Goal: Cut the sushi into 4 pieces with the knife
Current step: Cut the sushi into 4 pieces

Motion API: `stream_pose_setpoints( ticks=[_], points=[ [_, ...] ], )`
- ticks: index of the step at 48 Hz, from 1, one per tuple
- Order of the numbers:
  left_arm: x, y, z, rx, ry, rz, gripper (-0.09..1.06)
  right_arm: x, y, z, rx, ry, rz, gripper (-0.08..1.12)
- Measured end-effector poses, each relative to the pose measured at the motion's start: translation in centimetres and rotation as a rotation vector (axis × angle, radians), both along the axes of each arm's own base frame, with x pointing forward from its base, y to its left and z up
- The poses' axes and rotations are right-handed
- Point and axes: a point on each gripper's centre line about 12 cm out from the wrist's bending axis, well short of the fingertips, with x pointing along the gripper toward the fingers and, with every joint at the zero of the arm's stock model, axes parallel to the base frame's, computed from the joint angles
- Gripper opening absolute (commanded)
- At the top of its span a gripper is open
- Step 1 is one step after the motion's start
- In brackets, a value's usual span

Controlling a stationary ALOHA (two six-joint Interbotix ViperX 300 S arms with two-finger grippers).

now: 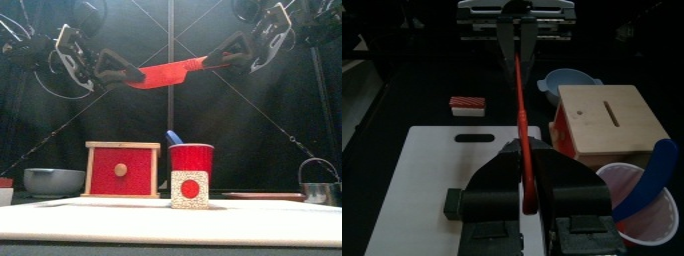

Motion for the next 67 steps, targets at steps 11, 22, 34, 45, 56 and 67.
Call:
stream_pose_setpoints(
  ticks=[11, 22, 34, 45, 56, 67],
  points=[
    [0.3, -0.4, -3.4, -0.013, 0.0, -0.02, 0.24, 0.8, 0.9, -3.5, 0.048, 0.111, 0.003, 0.04],
    [1.7, -1.5, -6.9, -0.024, 0.073, -0.055, 0.23, 0.4, 1.8, -7.0, 0.091, 0.224, -0.001, 0.03],
    [2.8, -2.7, -7.7, -0.028, 0.086, -0.088, 0.23, -0.4, 2.6, -8.3, 0.114, 0.265, 0.005, 0.03],
    [3.5, -2.7, -8.9, -0.037, 0.113, -0.074, 0.23, -0.7, 2.0, -9.2, 0.118, 0.292, -0.018, 0.03],
    [3.8, -2.7, -10.0, -0.046, 0.141, -0.065, 0.23, -0.5, 1.5, -11.0, 0.117, 0.347, -0.038, 0.03],
    [4.1, -2.6, -10.7, -0.054, 0.156, -0.048, 0.23, -0.5, 1.1, -11.7, 0.118, 0.371, -0.051, 0.03]
  ],
)
